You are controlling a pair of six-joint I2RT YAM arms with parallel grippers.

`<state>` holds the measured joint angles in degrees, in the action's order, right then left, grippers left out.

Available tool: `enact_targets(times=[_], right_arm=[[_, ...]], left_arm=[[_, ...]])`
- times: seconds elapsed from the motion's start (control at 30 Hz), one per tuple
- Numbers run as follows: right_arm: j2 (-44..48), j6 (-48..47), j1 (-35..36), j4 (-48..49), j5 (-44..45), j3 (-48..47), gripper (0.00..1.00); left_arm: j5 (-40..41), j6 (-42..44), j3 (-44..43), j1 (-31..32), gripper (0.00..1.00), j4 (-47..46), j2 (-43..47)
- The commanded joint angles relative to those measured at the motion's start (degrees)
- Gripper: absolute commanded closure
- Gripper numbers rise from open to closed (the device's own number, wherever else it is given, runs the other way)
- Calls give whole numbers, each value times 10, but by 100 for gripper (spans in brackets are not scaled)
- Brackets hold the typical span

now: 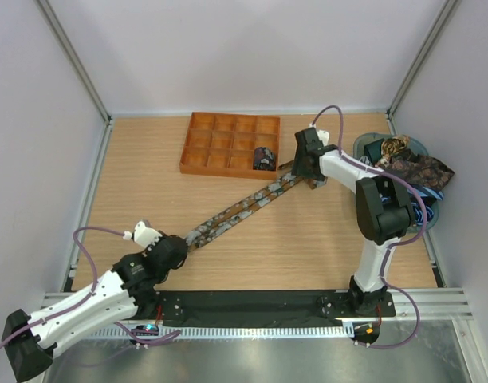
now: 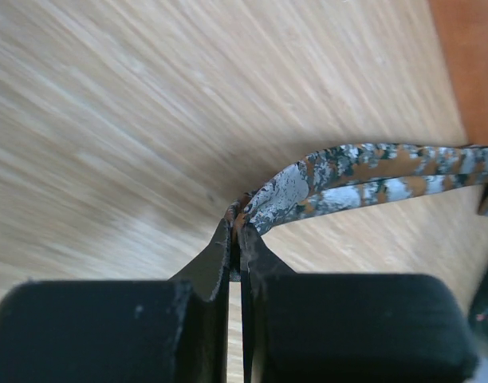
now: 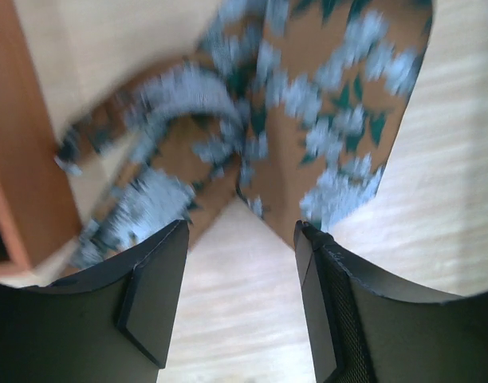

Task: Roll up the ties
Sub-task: Flatten the tie

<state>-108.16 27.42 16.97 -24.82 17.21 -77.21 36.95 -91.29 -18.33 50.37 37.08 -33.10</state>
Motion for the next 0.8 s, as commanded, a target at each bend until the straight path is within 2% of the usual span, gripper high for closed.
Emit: enact_targets(times=[0.0, 0.03, 0.13, 0.23, 0.47, 0.57, 0.6, 0.63, 0.7, 0.77], right_arm=[[28, -14, 24, -7, 52, 25, 37], [25, -14, 32, -13, 69, 33, 42], [29, -9, 38, 4, 75, 57, 46], [19, -4, 38, 11, 93, 72, 46], [-31, -19, 38, -7, 135, 26, 47], [-44, -26, 37, -15, 167, 10, 62], [-48, -27, 37, -19, 184, 4, 81], [-50, -30, 34, -22, 195, -10, 88], [-53, -39, 26, -23, 198, -27, 99], [-63, -52, 9, -38, 198, -75, 99]], left_arm=[[30, 33, 8, -4, 99, 44, 14], [28, 42, 9, -3, 99, 41, 15], [29, 50, 5, -4, 99, 50, 6], [30, 48, 0, -4, 100, 62, -3], [23, 50, 15, -4, 100, 58, 22], [23, 49, 16, -4, 100, 61, 26], [25, 49, 16, -4, 99, 66, 26], [26, 49, 15, -4, 99, 68, 25], [30, 52, 14, -4, 99, 70, 23], [33, 54, 12, -5, 99, 75, 22]])
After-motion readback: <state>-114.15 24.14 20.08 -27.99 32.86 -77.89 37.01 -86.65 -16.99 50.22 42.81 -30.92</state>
